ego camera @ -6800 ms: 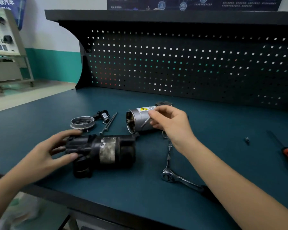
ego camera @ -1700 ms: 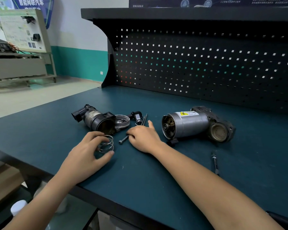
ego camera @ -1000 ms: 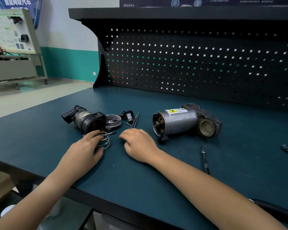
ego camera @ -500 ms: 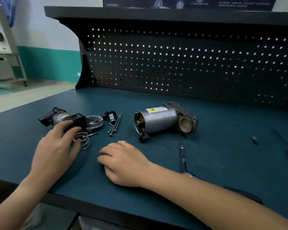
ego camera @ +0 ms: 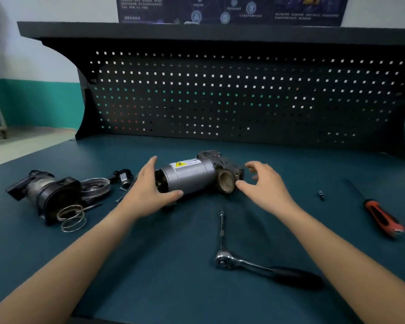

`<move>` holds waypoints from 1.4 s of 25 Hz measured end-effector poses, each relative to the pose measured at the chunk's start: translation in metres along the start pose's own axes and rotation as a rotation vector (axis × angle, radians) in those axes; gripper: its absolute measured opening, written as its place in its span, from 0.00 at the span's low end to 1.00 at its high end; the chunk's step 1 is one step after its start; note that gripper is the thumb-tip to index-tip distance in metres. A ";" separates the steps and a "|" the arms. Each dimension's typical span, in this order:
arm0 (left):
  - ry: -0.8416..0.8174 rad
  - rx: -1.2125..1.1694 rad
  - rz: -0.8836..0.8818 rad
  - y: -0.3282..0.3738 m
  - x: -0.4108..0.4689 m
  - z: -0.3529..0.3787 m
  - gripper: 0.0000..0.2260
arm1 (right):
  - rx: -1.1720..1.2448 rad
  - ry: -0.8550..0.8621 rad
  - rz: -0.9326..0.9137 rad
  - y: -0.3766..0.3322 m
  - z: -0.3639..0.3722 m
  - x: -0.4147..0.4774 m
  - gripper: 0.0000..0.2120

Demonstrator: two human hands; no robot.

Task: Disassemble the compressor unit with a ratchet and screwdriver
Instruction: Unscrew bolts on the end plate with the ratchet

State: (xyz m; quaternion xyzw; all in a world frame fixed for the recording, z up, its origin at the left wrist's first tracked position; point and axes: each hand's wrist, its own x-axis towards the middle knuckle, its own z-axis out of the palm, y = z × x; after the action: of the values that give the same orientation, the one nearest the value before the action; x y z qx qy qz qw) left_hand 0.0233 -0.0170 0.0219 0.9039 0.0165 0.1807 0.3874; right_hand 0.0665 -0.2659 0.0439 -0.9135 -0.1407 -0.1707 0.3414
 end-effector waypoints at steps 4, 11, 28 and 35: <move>0.099 -0.005 -0.115 -0.005 0.022 0.022 0.40 | 0.256 0.027 0.111 0.031 0.015 0.016 0.22; 0.107 0.039 -0.034 0.004 0.005 0.023 0.33 | 0.194 0.081 0.005 0.035 0.025 0.023 0.13; -0.152 0.075 0.317 0.041 0.009 0.020 0.18 | -0.452 0.114 -0.357 0.063 -0.062 -0.147 0.13; -0.290 0.781 0.451 0.040 0.122 0.051 0.38 | -0.257 0.412 -0.431 0.047 -0.051 -0.108 0.07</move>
State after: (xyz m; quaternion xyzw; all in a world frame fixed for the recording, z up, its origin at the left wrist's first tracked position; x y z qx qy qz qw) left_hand 0.1502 -0.0594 0.0560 0.9788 -0.1680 0.1123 -0.0320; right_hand -0.0247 -0.3494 0.0084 -0.8445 -0.2360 -0.4369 0.2006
